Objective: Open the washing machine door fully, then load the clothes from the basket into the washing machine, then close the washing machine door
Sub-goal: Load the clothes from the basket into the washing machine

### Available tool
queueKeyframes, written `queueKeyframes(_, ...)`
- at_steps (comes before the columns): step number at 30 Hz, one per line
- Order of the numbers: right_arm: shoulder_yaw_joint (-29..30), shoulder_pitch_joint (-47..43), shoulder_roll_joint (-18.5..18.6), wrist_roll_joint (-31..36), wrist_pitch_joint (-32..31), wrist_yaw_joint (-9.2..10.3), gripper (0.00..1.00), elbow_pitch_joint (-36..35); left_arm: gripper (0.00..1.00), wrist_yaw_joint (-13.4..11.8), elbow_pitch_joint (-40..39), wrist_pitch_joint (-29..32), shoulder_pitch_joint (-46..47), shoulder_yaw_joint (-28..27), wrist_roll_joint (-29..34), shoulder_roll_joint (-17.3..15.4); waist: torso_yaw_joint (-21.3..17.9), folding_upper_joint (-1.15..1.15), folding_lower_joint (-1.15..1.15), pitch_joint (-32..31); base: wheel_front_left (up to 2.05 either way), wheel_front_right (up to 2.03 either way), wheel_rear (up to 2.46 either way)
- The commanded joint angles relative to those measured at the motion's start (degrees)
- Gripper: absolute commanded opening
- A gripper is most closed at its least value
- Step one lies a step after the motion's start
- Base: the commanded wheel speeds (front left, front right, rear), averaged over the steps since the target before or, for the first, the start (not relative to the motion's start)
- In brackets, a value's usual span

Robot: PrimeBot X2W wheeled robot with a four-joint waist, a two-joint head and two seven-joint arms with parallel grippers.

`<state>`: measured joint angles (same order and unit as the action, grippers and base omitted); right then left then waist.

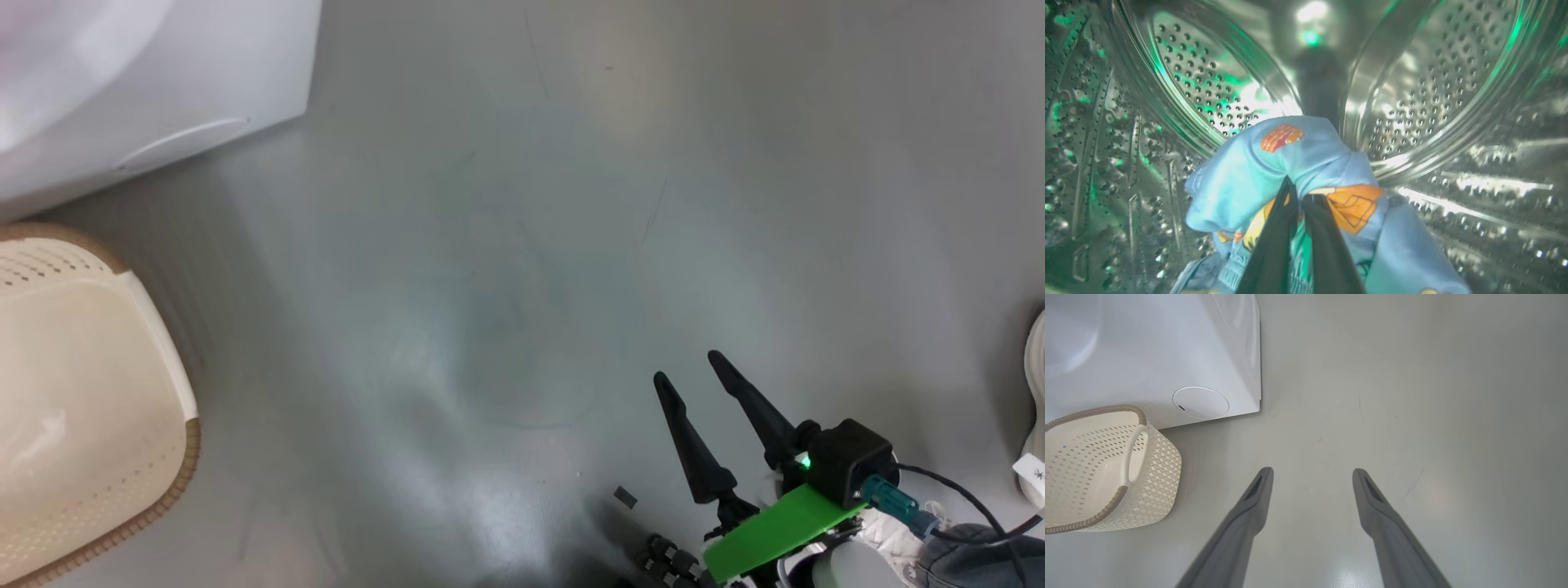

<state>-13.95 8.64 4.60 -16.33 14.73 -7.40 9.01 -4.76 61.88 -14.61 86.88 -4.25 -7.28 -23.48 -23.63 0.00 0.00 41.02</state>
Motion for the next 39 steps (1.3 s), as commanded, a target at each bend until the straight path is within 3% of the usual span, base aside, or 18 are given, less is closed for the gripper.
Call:
queueKeyframes(1, -1.09, -2.85, 0.86, -0.72, 0.27, -0.09, 1.00, -0.49, 0.00, -0.13, 0.51, 0.59, 0.41, 0.30, 0.39, -2.86, -0.15, 0.00, 0.00, -0.89, 0.00, 0.00, 0.00)
queueKeyframes(2, -0.94, -3.08, 0.86, -0.80, 0.27, -0.09, 1.00, -0.39, 0.00, -0.01, 2.37, 1.86, 0.48, 0.37, 0.21, -2.67, -0.05, 0.00, 0.00, -1.23, 0.00, 0.00, 0.00)
queueKeyframes(4, -0.64, -3.52, 0.85, -0.87, 0.27, -0.09, 1.00, -0.28, 0.42, 0.21, 5.23, 3.97, 0.70, 1.19, 0.57, -2.41, 0.18, 0.00, 0.00, -1.75, 0.00, 0.00, 0.00)
queueKeyframes(5, -0.53, -3.68, 0.85, -0.88, 0.27, -0.09, 1.00, -0.22, 0.78, -0.03, 6.10, 4.20, 0.88, 1.38, 0.63, -2.27, 0.33, 0.00, 0.00, -1.99, 0.00, 0.00, 0.00)
queueKeyframes(6, -0.46, -3.73, 0.83, -0.93, 0.27, -0.09, 1.00, -0.17, 1.00, -0.33, 6.90, 4.40, 0.99, 1.45, 0.57, -2.03, 0.49, 0.00, 0.00, -2.24, 0.00, 0.00, 0.00)
queueKeyframes(14, 0.53, -3.17, 0.88, -1.06, 0.27, -0.09, 1.00, 0.17, 1.00, -1.18, 10.12, 7.05, 0.10, 2.18, -0.20, 1.61, 3.09, 0.00, 0.00, -4.52, 0.00, 0.00, 0.00)
queueKeyframes(25, 0.60, -2.31, 1.42, -0.83, 0.27, -0.09, 1.00, 1.57, 1.00, -2.12, 11.31, 2.12, -8.93, 1.40, -2.99, 7.14, 9.15, 0.00, 0.00, -12.69, 0.00, 0.00, 0.00)
queueKeyframes(34, 0.68, -3.29, 2.66, -0.51, 0.27, -0.09, 1.00, 2.96, 1.00, 0.66, 9.53, -0.23, -16.84, 1.14, -5.14, 12.57, 14.18, 0.00, 0.00, -20.18, 0.00, 0.00, 0.00)
queueKeyframes(39, 1.30, -3.11, 2.71, -0.14, 0.27, -0.09, 1.00, 3.22, 1.00, 1.80, 3.91, -0.36, -23.49, 0.94, -5.72, 15.26, 16.50, 0.00, 0.00, -23.57, 0.00, 0.00, 0.00)
